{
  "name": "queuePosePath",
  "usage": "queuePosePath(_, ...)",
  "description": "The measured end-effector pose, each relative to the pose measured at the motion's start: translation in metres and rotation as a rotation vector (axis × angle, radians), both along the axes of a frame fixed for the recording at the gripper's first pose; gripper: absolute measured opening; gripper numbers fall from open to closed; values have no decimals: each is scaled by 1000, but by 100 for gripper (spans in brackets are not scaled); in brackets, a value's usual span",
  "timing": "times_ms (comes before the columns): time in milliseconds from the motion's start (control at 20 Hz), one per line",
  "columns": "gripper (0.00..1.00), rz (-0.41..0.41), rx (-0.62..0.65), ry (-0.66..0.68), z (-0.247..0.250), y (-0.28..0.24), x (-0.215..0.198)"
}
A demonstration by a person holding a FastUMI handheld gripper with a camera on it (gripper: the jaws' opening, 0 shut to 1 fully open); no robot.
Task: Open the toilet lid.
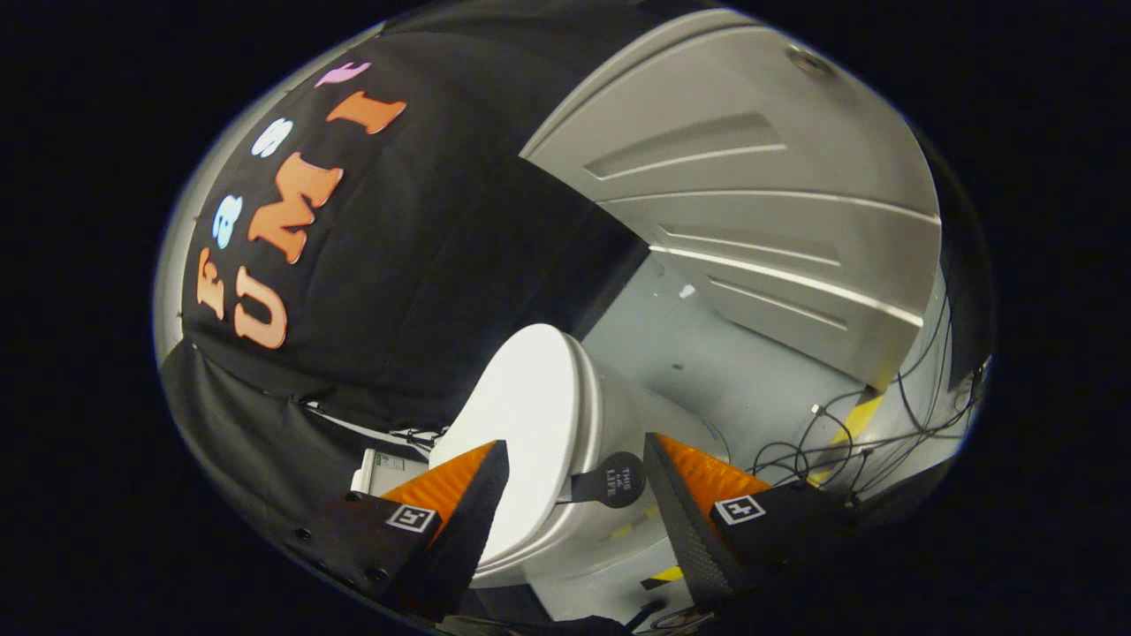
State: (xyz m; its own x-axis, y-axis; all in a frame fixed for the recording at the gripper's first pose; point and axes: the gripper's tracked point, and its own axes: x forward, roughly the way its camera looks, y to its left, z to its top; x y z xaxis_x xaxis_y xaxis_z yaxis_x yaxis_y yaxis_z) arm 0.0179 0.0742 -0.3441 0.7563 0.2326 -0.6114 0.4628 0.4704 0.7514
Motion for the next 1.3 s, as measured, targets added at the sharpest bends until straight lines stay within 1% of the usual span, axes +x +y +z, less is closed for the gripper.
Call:
queuePosePath(50, 99, -18, 24, 0, 1, -2, 2)
queuePosePath(150, 98, -11, 11, -1, -6, -4, 2)
queuePosePath(350, 97, 71, -12, 81, -37, 15, 2)
queuePosePath(450, 97, 87, -18, 94, -43, 22, 4)
queuePosePath(500, 93, 88, -14, 91, -40, 22, 3)
queuePosePath(650, 74, 88, 20, 80, -33, 22, 1)
queuePosePath(750, 73, 89, 39, 79, -31, 23, 1)
queuePosePath(950, 58, 89, 28, 105, -41, 22, 3)
queuePosePath(1050, 43, 74, 5, 113, -49, 18, 5)
queuePosePath(1200, 28, 80, 34, 116, -45, 20, 1)
queuePosePath(1300, 26, 78, 54, 102, -40, 18, 1)
